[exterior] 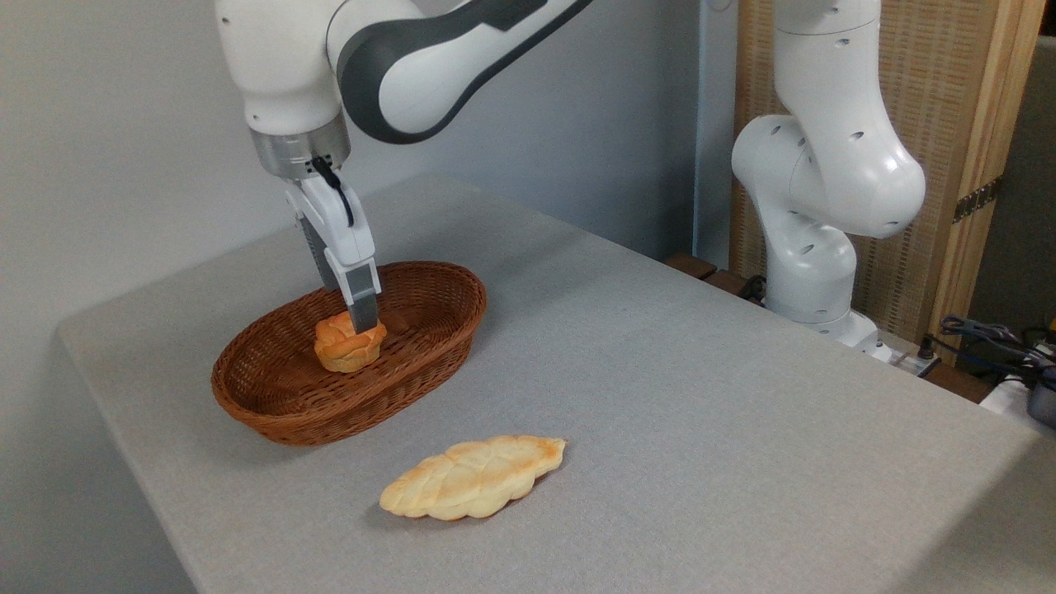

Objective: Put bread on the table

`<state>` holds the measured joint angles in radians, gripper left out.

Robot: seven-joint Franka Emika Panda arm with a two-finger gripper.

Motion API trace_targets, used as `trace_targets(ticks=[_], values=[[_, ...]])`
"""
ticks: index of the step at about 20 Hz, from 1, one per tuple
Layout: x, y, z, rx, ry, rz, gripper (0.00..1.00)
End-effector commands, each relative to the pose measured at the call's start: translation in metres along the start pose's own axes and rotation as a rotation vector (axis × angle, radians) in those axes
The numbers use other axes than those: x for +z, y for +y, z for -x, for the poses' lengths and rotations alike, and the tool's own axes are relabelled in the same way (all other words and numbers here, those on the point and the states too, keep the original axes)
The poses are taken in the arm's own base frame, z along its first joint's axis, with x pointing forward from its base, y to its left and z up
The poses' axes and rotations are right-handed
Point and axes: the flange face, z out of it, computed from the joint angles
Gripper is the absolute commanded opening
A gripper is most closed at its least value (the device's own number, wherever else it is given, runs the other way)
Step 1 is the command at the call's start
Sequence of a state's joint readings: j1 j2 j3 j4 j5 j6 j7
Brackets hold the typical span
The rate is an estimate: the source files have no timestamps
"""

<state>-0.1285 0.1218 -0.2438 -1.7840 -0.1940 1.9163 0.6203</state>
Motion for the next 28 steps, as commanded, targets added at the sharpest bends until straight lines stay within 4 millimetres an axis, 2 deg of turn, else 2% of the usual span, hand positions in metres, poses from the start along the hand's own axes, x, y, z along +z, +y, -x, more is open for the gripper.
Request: trace_targets(ticks=[1, 8, 15, 19, 20, 22, 23, 28], values=[[0.023, 0.004, -0.013, 0.03, -0.011, -0.009, 1.0], [0.059, 0.004, -0.031, 0.06, 0.001, -0.01, 1.0], [0.076, 0.0, -0.03, 0.079, -0.04, -0.02, 1.0], [0.074, 0.001, -0.031, 0.079, -0.038, -0.022, 1.0], [0.074, 0.001, -0.031, 0.079, -0.04, -0.022, 0.95], [0.074, 0.001, -0.031, 0.081, -0.038, -0.023, 0.62], [0.073, 0.001, -0.031, 0.081, -0.039, -0.023, 0.53], [0.072, 0.002, -0.03, 0.082, -0.042, -0.022, 0.57]])
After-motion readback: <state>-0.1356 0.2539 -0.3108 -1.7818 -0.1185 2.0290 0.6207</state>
